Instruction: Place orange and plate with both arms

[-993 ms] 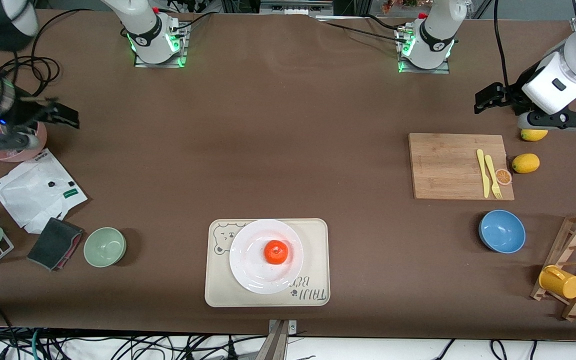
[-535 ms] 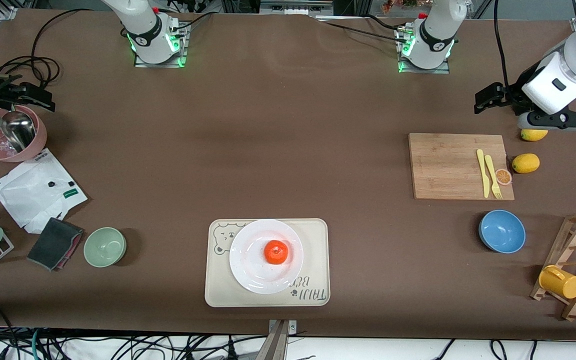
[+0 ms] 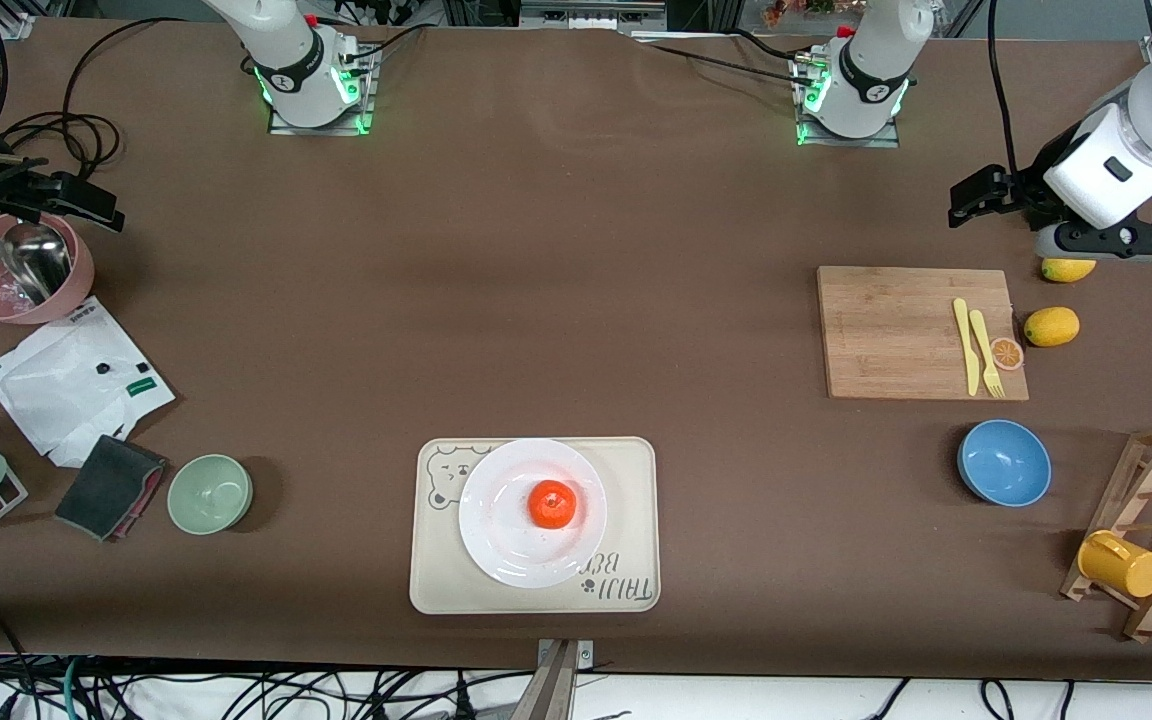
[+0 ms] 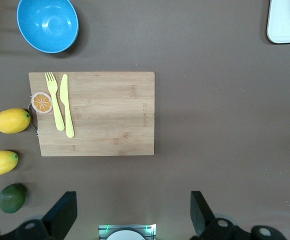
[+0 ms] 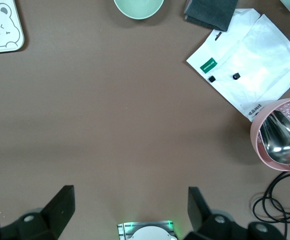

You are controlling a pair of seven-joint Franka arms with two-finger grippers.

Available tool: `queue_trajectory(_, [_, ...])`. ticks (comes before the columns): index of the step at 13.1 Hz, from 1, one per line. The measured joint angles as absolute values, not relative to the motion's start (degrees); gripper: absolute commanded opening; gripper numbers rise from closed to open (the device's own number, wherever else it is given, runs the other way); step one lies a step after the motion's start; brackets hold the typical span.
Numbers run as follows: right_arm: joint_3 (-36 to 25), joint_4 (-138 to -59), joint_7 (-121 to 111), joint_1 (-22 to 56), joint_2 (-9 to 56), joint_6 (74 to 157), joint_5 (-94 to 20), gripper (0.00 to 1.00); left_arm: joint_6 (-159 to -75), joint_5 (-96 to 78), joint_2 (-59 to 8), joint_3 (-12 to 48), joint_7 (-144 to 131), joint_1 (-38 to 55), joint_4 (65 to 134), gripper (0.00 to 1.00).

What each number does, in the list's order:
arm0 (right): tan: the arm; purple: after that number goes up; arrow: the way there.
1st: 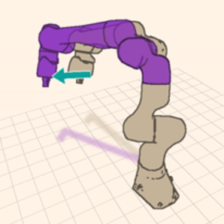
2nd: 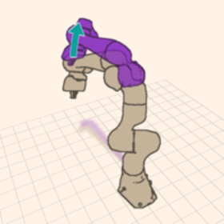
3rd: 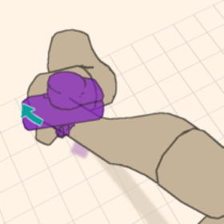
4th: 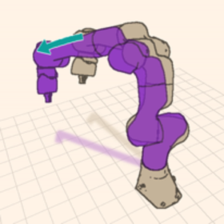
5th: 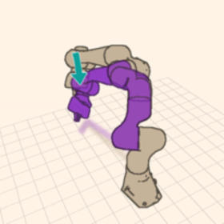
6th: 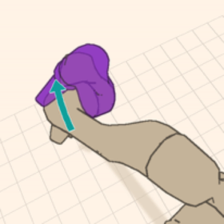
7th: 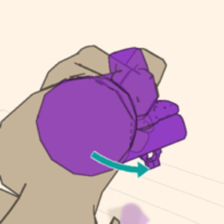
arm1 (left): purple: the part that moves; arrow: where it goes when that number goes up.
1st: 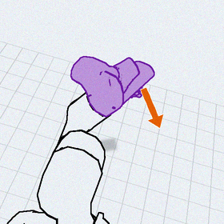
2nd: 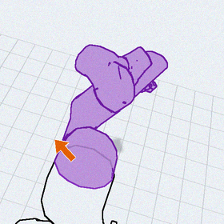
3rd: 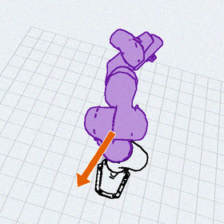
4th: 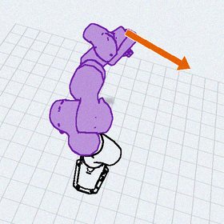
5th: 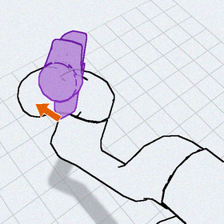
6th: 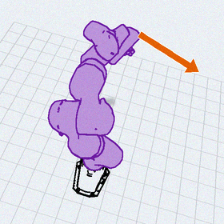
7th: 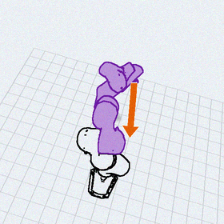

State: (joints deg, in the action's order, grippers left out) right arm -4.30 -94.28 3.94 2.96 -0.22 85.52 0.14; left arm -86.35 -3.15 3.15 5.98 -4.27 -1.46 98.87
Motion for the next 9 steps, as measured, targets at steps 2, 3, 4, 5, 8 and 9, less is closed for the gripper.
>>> queue_trajectory(2, [-4.30, -94.26, 4.01, 2.96, 0.01, 86.62, 0.11, 1.00, -86.35, -3.15, 3.15, 5.98, -4.27, -1.46, 98.87, 1.00])
queue_trajectory(3, [-4.30, -94.24, 4.07, 2.96, 0.13, 87.56, 0.09, 1.00, -86.35, -3.15, 3.15, 5.98, -4.27, -1.46, 98.87, 1.00])
queue_trajectory(4, [-4.30, -94.19, 4.13, 2.96, 0.23, 88.45, 0.07, 1.00, -86.35, -3.15, 3.15, 5.98, -4.27, -1.46, 98.87, 1.00])
queue_trajectory(5, [-4.30, -94.16, 4.16, 2.96, 0.31, 89.44, 0.04, 1.00, -86.35, -3.15, 3.15, 5.98, -4.27, -1.46, 98.87, 1.00])
queue_trajectory(8, [-4.30, -94.09, 4.20, 2.96, 0.38, 90.51, -0.06, 1.00, -86.35, -3.15, 3.15, 5.98, -4.27, -1.46, 98.87, 1.00])
queue_trajectory(9, [-4.30, -94.09, 4.20, 2.96, 0.38, 90.53, -0.08, 1.00, -86.35, -3.15, 3.15, 5.98, -4.27, -1.46, 98.87, 1.00])
